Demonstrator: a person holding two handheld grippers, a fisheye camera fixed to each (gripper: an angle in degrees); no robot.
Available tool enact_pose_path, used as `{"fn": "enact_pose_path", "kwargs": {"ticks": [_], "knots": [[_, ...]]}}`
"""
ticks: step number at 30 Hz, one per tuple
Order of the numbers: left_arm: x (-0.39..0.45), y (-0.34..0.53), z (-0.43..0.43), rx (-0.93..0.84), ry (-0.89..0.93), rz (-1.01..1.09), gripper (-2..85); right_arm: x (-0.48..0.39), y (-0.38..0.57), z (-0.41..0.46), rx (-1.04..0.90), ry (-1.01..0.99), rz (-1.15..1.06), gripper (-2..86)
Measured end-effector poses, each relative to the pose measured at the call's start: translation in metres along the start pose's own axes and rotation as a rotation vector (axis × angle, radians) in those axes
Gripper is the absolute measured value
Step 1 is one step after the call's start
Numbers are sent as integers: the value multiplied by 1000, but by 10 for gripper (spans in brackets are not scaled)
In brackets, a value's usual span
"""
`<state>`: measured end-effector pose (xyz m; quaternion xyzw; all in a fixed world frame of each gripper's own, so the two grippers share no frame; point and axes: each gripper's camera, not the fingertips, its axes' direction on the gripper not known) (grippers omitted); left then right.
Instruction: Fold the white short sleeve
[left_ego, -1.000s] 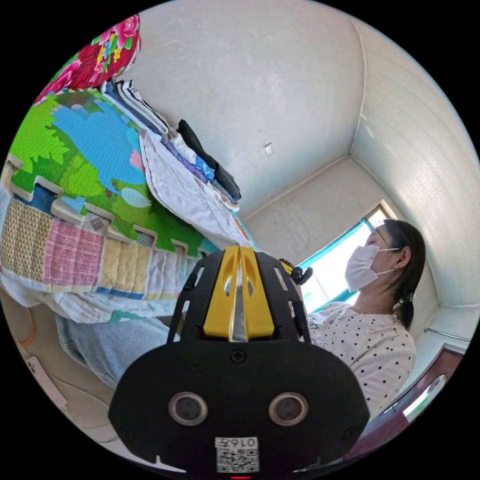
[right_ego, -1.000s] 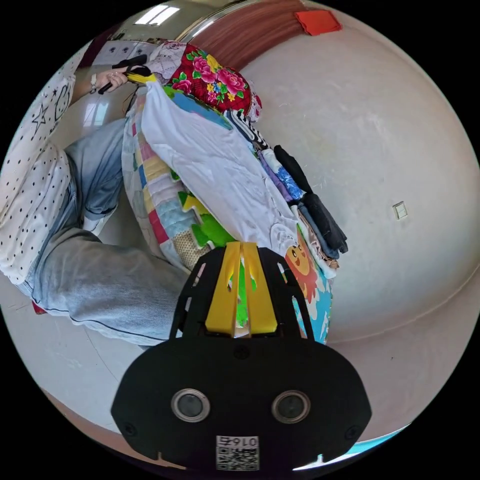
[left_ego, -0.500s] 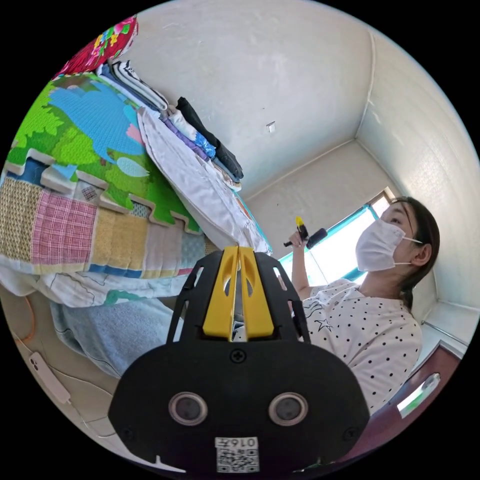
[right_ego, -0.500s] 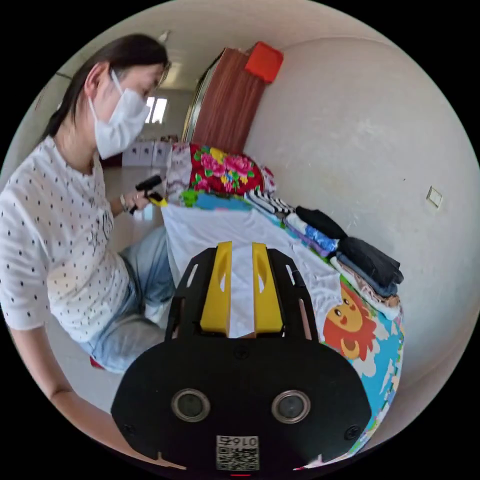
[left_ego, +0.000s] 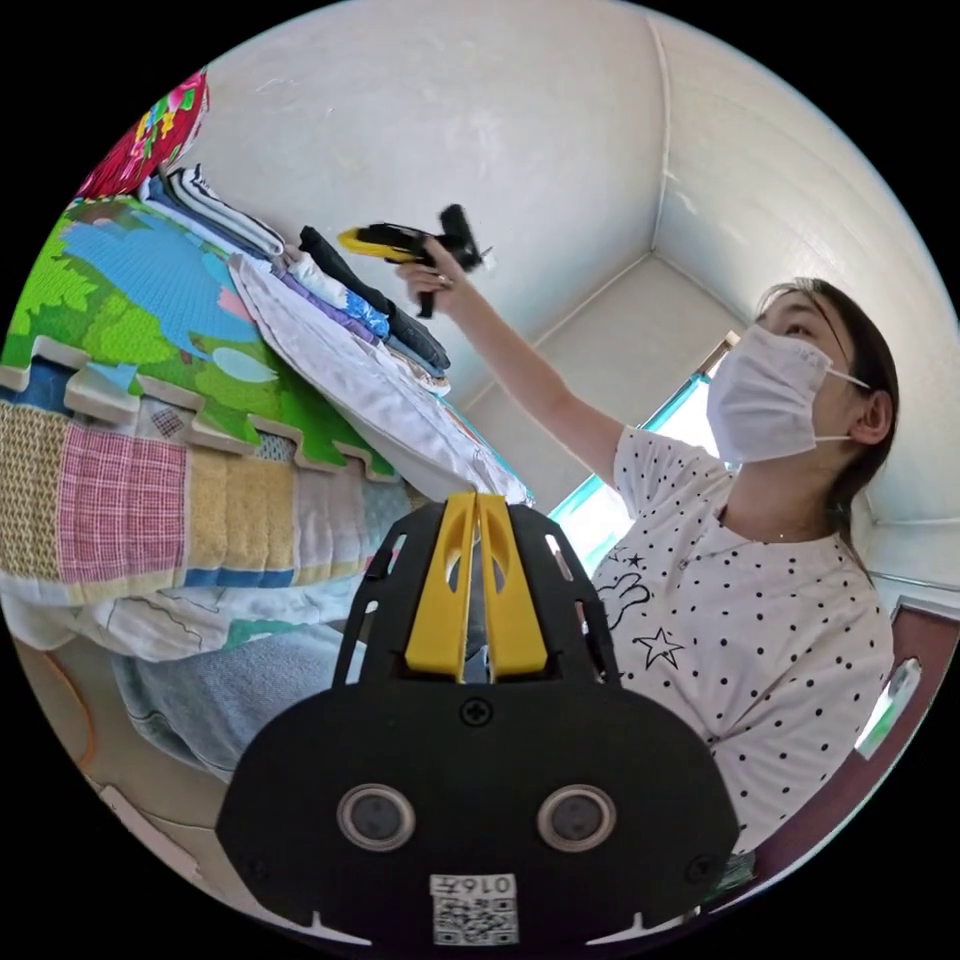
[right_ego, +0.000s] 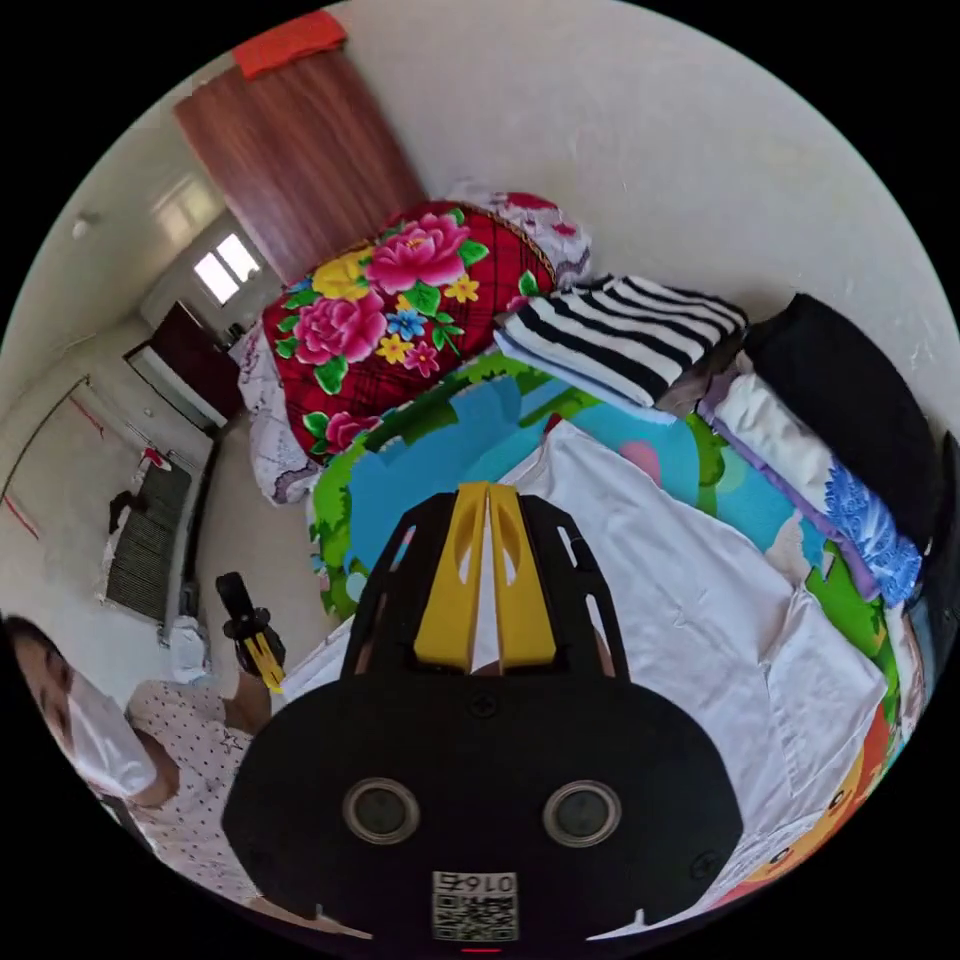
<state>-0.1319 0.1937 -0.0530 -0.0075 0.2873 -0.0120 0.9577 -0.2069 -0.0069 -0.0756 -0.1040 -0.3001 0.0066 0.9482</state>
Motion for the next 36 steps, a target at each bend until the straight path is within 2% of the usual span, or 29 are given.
{"fn": "enact_pose_path", "kwargs": {"ticks": [1,4,6,9,12,16,18,21,26,29,36], "knots": [[-1,2,-2,4,1,9,-10,1,-17,12,-9,13,25,20],[-2,7,-5,16,-9,26,-10,-5,-95,61,-42,244,103,61],[-3,10,-5,17,-9,32,-10,-17,-147,103,-135,446,83,86],[-4,16,-4,17,-15,39,-10,-33,-198,145,-208,613,40,93],[-5,20,-6,24,-24,37,-10,-45,-242,172,-238,668,29,91],[-4,24,-8,19,-53,40,-10,-59,-290,194,-275,596,33,90],[-4,25,-8,11,-65,44,-10,-70,-318,209,-303,763,29,74],[-6,27,-7,7,-64,48,-10,-82,-350,226,-339,911,-10,41],[-9,28,-8,12,-53,55,-10,-87,-396,248,-349,906,-26,20],[-11,30,-8,17,-60,62,-10,-87,-423,253,-294,917,-14,4],[-18,32,-9,27,-65,59,-10,-60,-479,247,-174,758,148,-2]]}}
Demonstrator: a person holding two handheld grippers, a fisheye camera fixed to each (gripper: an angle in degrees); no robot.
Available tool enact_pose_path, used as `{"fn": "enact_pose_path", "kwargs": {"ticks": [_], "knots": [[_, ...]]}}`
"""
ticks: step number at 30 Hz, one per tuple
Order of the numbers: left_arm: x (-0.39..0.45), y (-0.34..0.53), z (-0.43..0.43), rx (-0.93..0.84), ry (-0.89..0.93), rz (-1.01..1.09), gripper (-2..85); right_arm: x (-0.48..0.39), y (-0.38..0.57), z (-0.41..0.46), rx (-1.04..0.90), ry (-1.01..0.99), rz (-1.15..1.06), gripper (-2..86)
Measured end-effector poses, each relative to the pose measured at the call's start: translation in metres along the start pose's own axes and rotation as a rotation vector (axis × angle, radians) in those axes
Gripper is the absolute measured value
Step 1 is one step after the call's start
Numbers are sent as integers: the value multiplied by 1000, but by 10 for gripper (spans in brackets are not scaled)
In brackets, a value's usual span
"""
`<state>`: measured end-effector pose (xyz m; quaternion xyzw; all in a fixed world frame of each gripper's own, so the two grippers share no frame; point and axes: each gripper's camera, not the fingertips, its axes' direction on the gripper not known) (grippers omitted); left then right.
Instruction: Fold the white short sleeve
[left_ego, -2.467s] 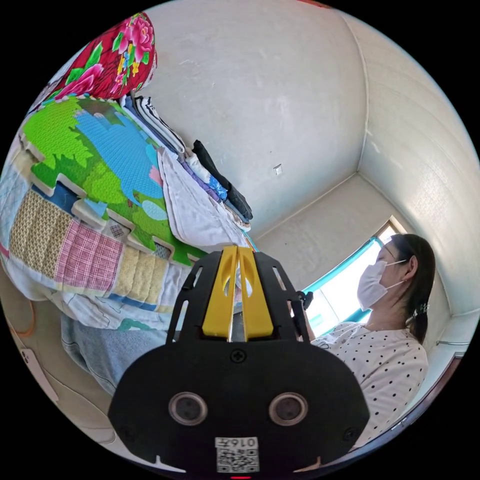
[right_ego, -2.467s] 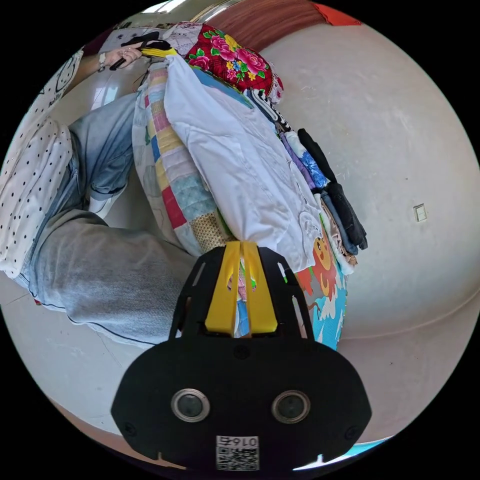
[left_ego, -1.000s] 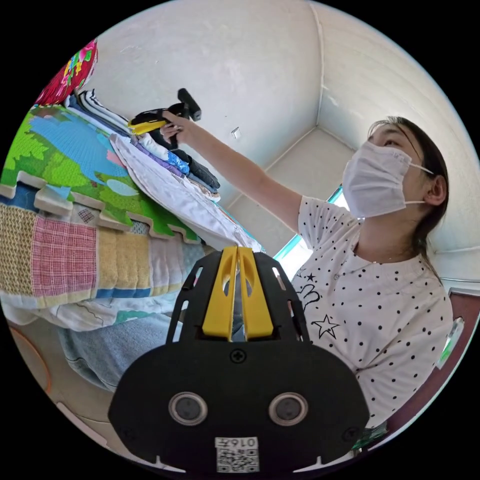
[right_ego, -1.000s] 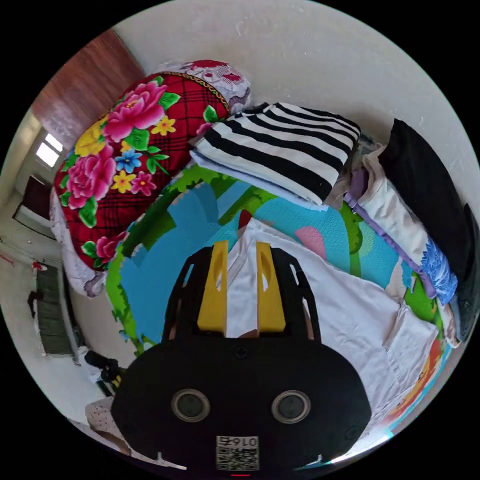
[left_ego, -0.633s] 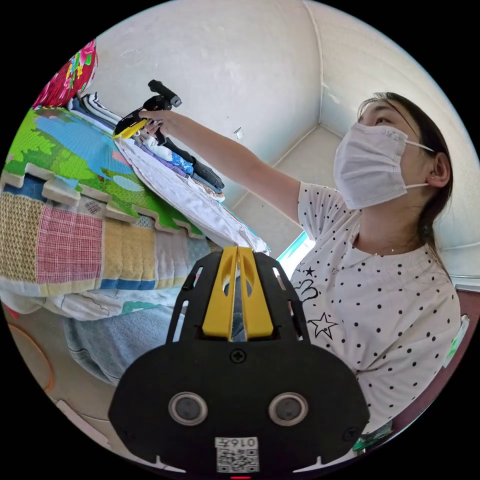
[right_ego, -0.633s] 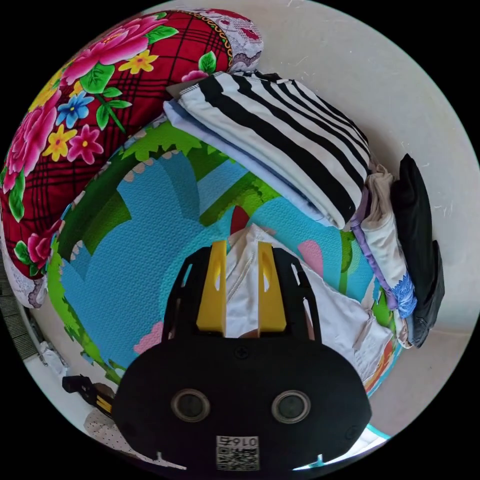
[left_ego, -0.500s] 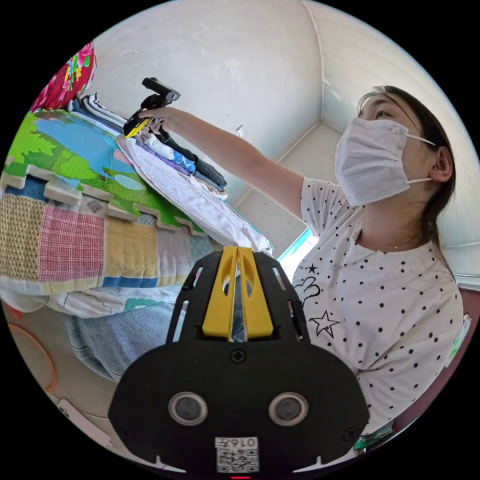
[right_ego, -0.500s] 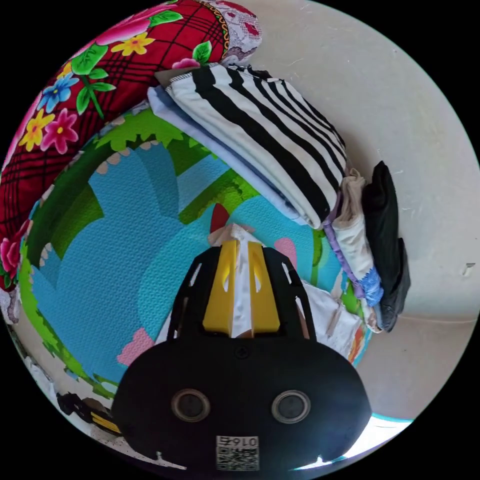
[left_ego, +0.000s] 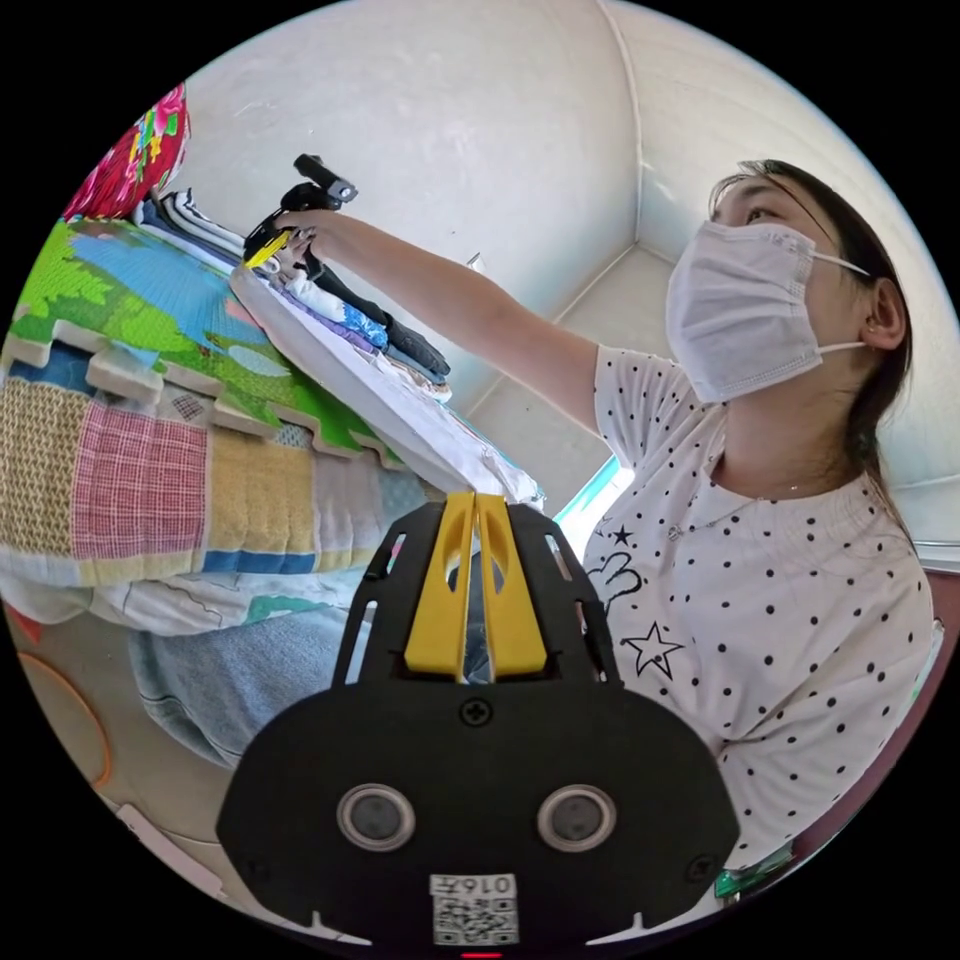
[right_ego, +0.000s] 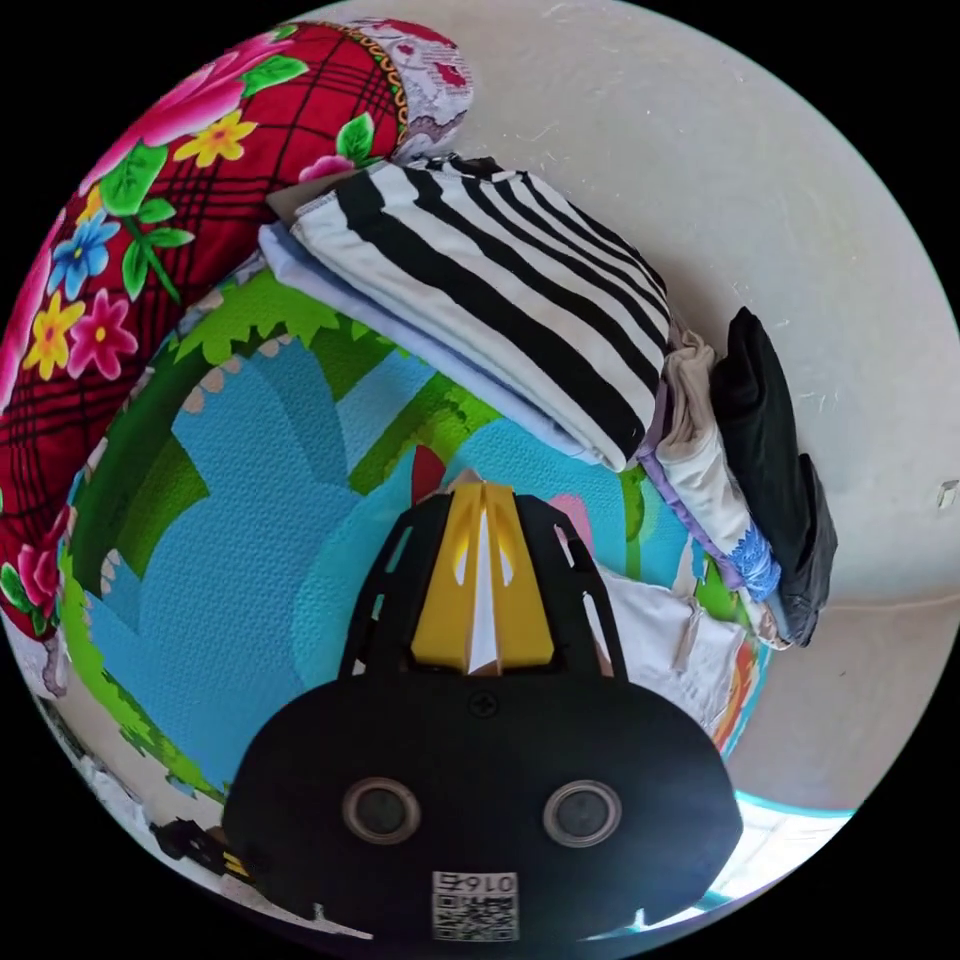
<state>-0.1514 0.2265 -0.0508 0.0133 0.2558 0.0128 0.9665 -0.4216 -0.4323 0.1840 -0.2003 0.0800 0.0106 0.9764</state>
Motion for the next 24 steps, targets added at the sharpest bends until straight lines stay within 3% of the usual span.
{"fn": "enact_pose_path", "kwargs": {"ticks": [10,15,24], "knots": [[-17,5,1,34,53,-39,-10,4,-48,39,-27,-125,-30,8],[-19,3,4,39,58,-33,-10,35,-76,33,-46,-447,23,73],[-21,0,13,36,54,-13,-10,21,-103,95,-195,-216,37,62]]}}
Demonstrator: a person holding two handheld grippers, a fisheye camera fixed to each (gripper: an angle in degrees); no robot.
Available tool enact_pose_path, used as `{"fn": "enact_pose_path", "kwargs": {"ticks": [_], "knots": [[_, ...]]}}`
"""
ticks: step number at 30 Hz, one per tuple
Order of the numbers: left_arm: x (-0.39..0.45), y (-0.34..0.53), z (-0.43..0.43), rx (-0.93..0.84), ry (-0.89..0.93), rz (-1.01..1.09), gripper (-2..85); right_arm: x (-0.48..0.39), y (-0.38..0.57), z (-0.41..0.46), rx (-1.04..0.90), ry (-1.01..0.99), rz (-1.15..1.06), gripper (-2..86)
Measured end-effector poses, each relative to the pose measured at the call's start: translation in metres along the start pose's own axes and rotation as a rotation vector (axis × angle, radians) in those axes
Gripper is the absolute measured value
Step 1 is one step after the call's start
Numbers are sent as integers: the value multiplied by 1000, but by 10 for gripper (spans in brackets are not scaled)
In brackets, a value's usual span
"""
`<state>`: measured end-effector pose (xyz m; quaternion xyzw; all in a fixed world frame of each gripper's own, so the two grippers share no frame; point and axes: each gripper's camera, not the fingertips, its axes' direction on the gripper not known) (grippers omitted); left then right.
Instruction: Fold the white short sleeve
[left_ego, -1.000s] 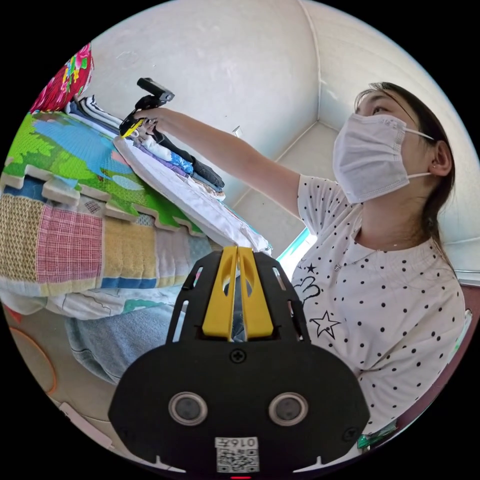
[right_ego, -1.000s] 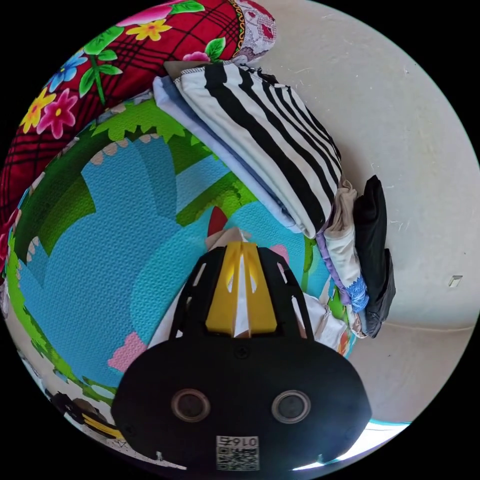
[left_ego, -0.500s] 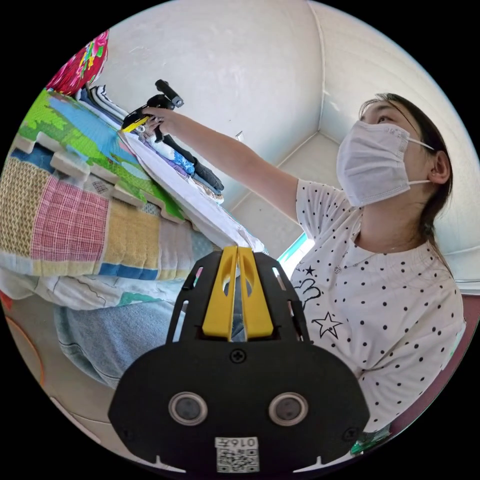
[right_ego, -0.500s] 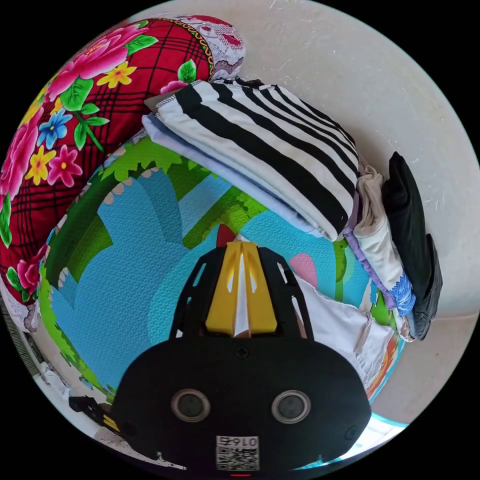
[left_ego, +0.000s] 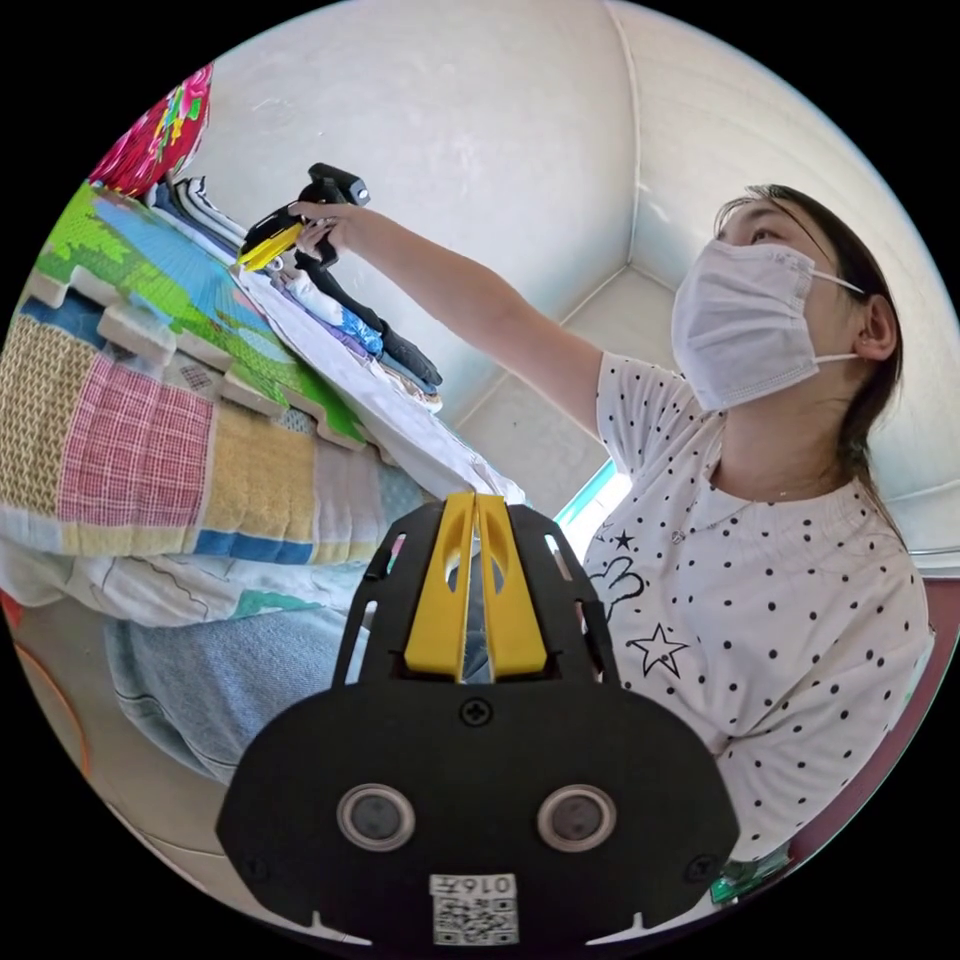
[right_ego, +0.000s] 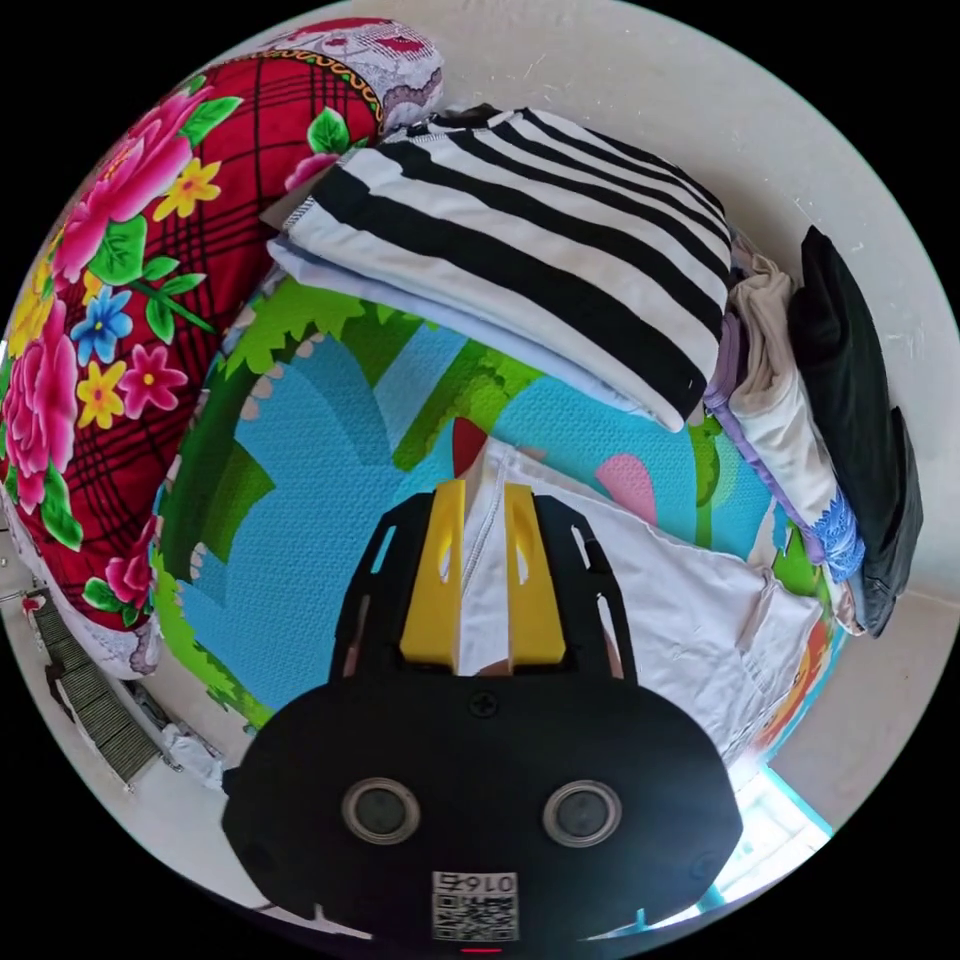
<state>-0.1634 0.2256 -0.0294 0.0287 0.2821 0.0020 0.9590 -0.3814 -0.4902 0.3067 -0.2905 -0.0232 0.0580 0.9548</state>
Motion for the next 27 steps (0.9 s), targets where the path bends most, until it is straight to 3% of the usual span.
{"fn": "enact_pose_path", "kwargs": {"ticks": [18,27], "knots": [[-1,-9,40,-3,30,24,-10,43,-17,86,-47,64,-28,33],[6,-12,66,-2,25,20,-10,109,14,127,-15,-9,-18,3]]}}
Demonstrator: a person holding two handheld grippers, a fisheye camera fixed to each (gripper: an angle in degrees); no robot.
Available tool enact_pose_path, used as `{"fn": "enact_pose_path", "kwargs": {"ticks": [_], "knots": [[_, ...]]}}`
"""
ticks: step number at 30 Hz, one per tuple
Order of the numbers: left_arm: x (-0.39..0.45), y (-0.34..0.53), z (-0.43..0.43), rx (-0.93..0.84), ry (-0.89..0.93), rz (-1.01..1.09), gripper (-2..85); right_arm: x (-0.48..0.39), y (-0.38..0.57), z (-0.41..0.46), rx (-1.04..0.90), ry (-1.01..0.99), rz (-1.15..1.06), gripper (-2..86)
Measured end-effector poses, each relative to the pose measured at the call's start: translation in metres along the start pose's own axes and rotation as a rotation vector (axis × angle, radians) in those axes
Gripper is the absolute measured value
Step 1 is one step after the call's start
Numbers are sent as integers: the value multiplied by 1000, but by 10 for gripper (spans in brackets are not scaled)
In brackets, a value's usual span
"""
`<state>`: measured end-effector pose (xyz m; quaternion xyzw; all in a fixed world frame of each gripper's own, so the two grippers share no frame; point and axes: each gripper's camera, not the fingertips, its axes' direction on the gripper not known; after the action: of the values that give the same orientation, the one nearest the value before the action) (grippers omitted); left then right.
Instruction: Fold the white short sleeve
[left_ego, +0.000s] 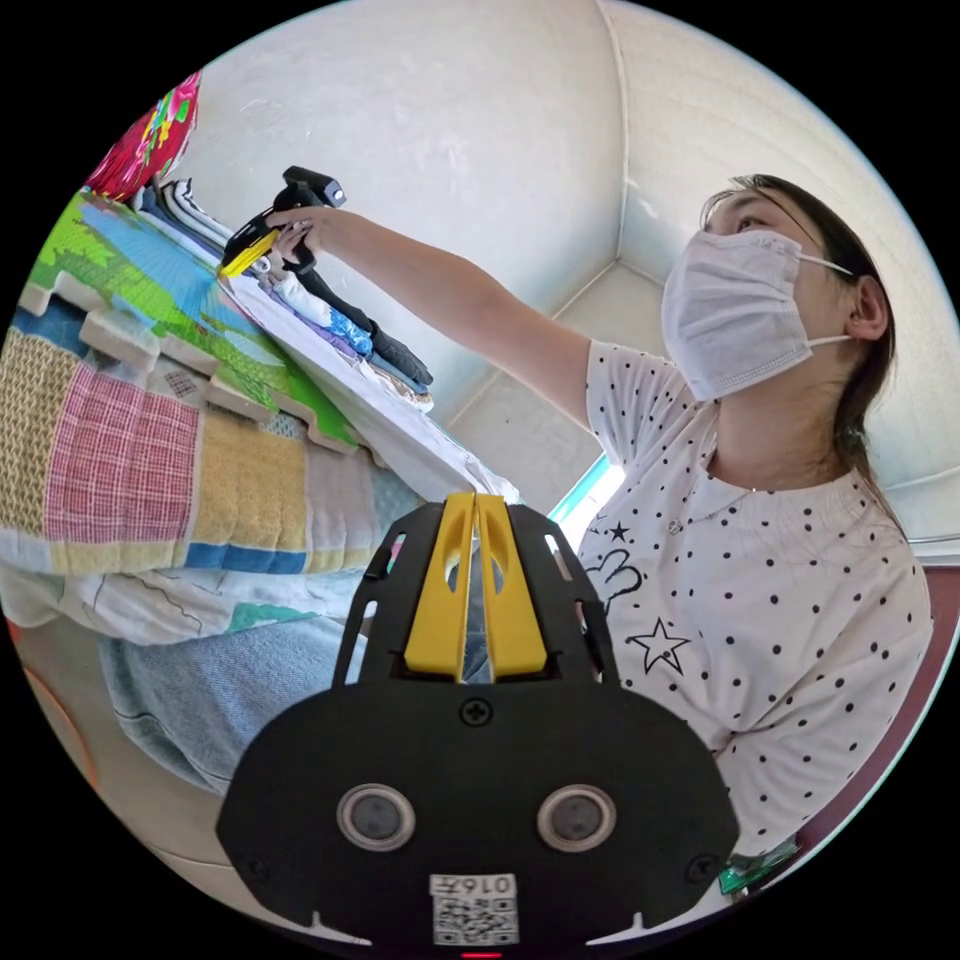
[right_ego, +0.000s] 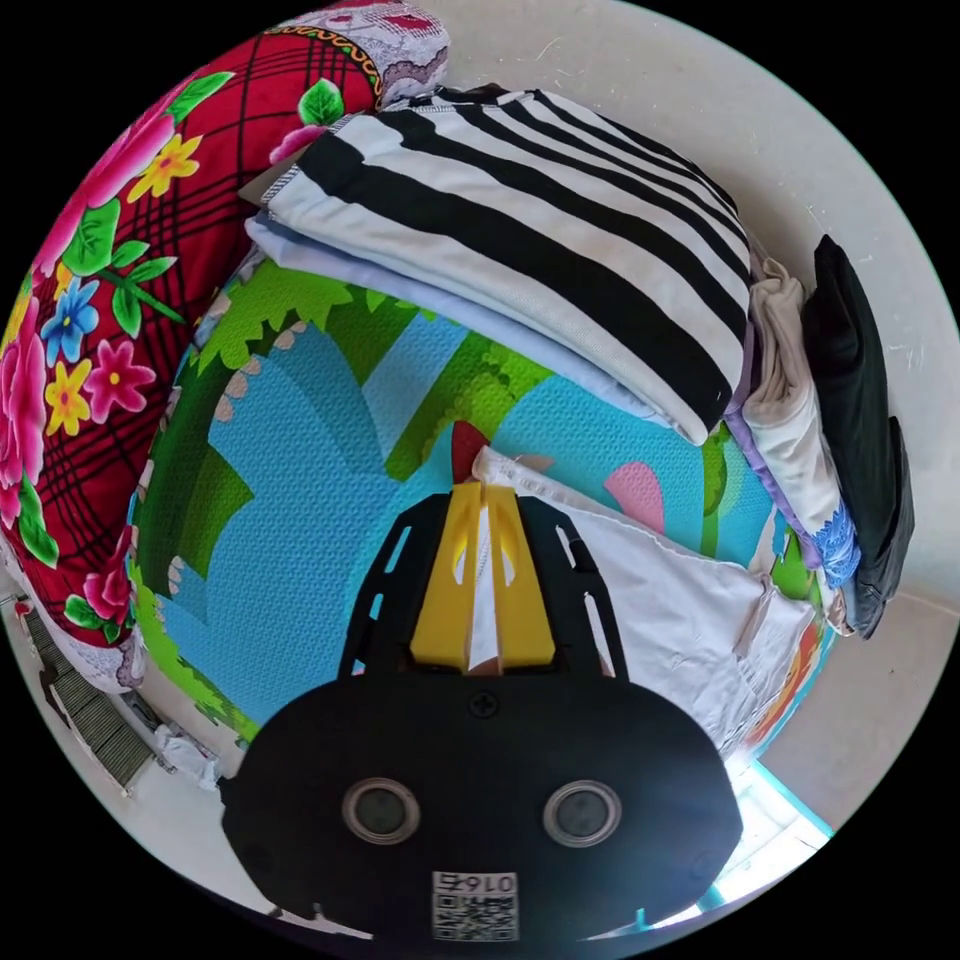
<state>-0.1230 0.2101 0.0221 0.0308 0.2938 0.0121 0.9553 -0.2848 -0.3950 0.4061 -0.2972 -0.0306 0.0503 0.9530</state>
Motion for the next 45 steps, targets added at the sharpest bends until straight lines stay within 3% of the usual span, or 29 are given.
{"fn": "enact_pose_path", "kwargs": {"ticks": [9,17,28,36,42,45], "knots": [[45,-37,52,-28,22,169,-10,103,78,-15,109,-180,-39,-1],[106,-105,179,-157,147,382,-10,239,201,-61,204,-104,-4,0],[164,-147,455,-386,239,364,-10,471,407,-46,261,3,133,0],[144,-121,616,-526,103,175,-9,621,537,69,264,9,223,0],[152,-115,654,-397,45,175,-9,637,608,128,277,107,161,2],[151,-112,676,-416,26,149,-5,634,647,126,322,116,135,5]]}}
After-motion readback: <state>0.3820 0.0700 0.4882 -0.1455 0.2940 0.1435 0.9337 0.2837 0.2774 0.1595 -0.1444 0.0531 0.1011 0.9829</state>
